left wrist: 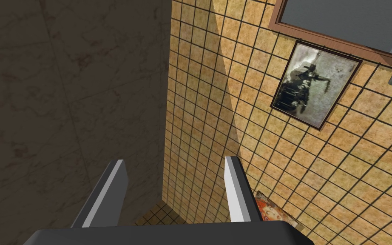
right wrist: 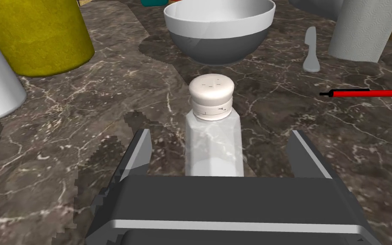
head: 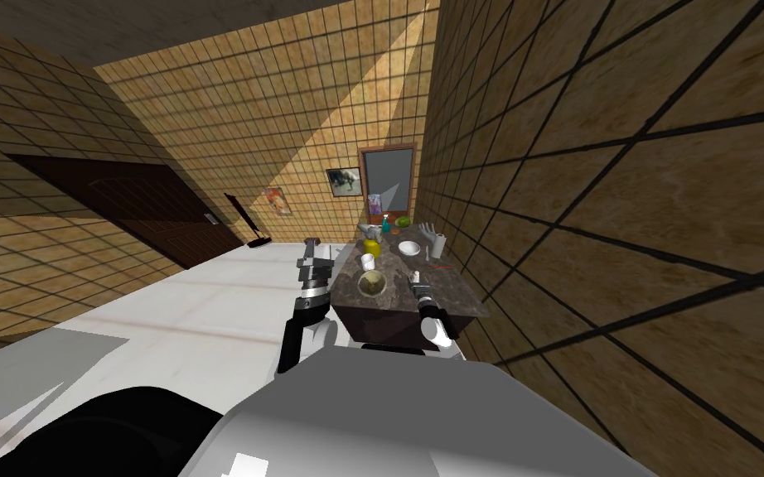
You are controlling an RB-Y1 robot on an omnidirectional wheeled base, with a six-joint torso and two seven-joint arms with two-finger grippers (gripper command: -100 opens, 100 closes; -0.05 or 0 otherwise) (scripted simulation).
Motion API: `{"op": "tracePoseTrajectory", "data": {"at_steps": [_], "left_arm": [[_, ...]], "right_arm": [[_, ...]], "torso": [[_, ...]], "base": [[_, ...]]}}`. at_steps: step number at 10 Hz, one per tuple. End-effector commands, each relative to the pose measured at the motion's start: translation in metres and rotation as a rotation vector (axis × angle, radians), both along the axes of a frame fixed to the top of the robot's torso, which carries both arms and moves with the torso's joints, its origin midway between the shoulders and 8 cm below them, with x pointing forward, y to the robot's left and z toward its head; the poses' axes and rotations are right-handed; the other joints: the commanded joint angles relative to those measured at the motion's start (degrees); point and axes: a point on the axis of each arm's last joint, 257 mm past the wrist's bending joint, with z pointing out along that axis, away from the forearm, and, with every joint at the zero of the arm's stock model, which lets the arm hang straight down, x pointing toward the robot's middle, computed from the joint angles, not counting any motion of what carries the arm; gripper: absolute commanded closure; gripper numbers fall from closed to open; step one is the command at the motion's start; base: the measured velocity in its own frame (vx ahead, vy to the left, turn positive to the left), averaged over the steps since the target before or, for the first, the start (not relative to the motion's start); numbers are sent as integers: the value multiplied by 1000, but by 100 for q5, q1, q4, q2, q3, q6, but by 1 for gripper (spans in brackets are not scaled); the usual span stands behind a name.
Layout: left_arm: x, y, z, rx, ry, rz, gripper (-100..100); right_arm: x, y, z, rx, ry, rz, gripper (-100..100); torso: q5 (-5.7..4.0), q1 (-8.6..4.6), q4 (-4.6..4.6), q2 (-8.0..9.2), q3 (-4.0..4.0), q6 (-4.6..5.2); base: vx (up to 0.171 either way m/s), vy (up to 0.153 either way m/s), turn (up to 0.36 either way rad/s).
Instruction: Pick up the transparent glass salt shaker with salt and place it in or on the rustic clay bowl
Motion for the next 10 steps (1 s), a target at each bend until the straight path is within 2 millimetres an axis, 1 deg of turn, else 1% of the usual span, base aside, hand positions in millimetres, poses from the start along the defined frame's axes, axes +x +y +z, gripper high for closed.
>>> {"op": "tracePoseTrajectory", "data": {"at_steps": [1, 2, 3, 4, 8, 9, 10], "left_arm": [[0, 0, 0, 0, 0, 0, 0], [0, 0, 0, 0, 0, 0, 0], [0, 0, 0, 0, 0, 0, 0], [0, 0, 0, 0, 0, 0, 0], [0, 0, 0, 0, 0, 0, 0], [0, 0, 0, 0, 0, 0, 0], [0, 0, 0, 0, 0, 0, 0]], "right_arm": [[8, -6, 1, 1, 0, -4, -100], [17, -11, 2, 1, -1, -7, -100], [12, -9, 1, -1, -1, -5, -100], [13, -10, 1, 1, 0, -6, 100], [13, -9, 1, 0, -1, -5, 100], [13, -9, 1, 0, -1, -5, 0], [2, -2, 1, 1, 0, -1, 100]], "torso": [[0, 0, 0, 0, 0, 0], [1, 2, 0, 1, 1, 0], [1, 5, 0, -1, 0, 0], [0, 0, 0, 0, 0, 1], [-3, -11, -2, -1, -1, 2], [-3, -11, -2, -1, -1, 2], [-3, -11, -2, -1, -1, 2]], "base": [[-9, 28, 18], [-1, 38, 33], [2, 17, 4], [0, 0, 0], [0, 0, 0], [0, 0, 0], [3, -21, -39]]}}
